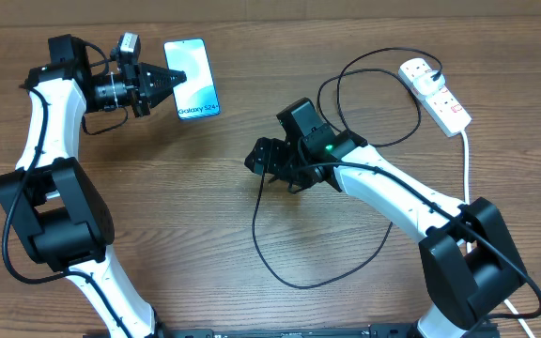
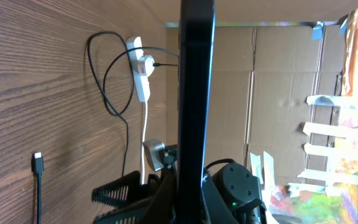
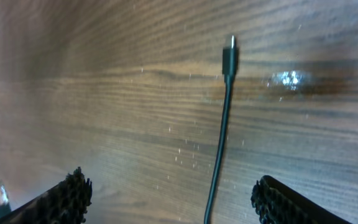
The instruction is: Plug charger to phone and switch on socket
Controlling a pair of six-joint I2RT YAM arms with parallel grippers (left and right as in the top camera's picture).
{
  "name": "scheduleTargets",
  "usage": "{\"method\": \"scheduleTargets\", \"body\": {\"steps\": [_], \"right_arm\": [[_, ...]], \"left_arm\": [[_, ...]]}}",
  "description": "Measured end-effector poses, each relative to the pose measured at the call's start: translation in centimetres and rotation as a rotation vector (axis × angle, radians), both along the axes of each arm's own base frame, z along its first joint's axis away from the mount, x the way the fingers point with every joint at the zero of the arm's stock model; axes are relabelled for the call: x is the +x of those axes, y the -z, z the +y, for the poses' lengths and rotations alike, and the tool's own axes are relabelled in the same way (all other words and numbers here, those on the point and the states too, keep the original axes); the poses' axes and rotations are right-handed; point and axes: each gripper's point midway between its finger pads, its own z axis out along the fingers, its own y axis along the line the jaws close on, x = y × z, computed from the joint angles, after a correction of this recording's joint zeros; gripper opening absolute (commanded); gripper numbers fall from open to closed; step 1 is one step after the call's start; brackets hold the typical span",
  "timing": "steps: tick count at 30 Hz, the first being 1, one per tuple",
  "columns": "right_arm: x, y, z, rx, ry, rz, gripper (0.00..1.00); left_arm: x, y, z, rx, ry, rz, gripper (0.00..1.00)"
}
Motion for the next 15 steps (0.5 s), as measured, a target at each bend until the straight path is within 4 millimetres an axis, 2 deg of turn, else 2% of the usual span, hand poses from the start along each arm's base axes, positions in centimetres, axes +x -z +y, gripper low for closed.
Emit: {"method": "scheduleTargets", "body": {"steps": [8, 15], "right_arm": [[1.4, 0.4, -1.5, -0.098, 0.065, -0.071, 0.89], [1.6, 0.6, -1.4, -0.176, 0.084, -0.137, 0.90]], "left_arm": [[0.0, 0.4, 0.1, 0.018, -0.005, 0.015, 0.04], [-0.1, 1.5, 0.3, 0.073, -0.019, 0.057, 0.04]]}}
